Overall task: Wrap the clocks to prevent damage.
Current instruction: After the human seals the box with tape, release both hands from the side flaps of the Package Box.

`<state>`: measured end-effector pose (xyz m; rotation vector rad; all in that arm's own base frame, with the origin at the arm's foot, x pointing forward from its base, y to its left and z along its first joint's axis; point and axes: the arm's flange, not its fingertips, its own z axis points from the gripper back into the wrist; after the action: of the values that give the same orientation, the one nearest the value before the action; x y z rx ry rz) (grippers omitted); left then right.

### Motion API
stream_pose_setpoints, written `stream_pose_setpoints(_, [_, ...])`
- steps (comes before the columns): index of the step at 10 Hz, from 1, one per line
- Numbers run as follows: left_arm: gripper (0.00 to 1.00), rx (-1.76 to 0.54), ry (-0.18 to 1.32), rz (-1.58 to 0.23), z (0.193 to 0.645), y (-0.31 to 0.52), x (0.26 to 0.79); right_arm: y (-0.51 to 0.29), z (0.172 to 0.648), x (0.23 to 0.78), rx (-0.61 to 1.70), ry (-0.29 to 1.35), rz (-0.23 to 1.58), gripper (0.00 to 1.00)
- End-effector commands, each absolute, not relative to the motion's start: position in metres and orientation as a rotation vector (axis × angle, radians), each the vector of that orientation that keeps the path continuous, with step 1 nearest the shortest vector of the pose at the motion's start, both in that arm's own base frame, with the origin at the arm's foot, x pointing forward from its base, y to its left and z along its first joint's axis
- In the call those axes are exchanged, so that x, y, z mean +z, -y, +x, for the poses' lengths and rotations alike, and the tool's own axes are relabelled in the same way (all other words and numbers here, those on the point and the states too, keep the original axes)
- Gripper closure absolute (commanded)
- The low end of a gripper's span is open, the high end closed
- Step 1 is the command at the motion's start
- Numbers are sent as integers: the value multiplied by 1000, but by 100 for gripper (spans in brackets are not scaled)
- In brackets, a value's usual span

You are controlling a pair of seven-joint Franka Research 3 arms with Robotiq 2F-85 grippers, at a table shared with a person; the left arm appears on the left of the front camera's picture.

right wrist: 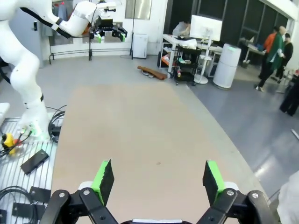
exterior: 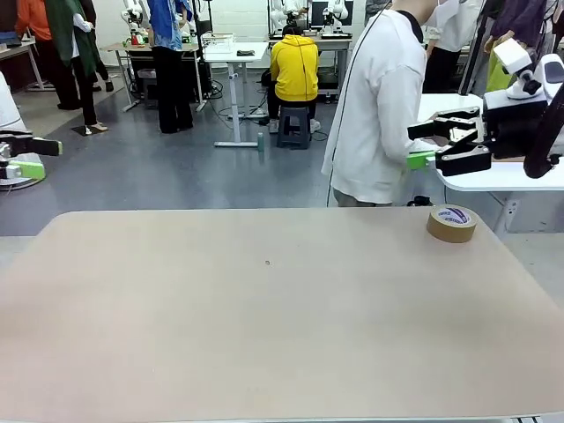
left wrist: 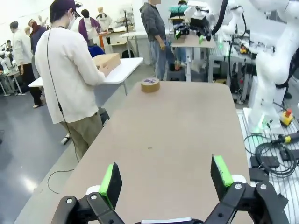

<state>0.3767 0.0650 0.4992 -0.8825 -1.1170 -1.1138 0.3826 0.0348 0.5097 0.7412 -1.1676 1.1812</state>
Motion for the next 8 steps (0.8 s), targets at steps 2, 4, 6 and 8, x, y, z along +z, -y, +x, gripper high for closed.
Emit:
stream_pose_setpoints(2, [0, -1075, 1158, -961, 375, -88, 501, -22, 378, 502, 1166, 1169, 723, 0])
stream_pose_setpoints(4, [0, -1047, 1110, -987, 379, -93, 499, -14, 378, 502, 1151, 1181, 725, 0])
stream_pose_setpoints(6, [0, -1077, 1133, -946, 371, -87, 497, -18, 381, 506, 1157, 1157, 720, 0])
stream_pose_setpoints(8, [0, -1077, 1133, -946, 371, -87, 497, -18, 381, 506, 1157, 1157, 720, 0])
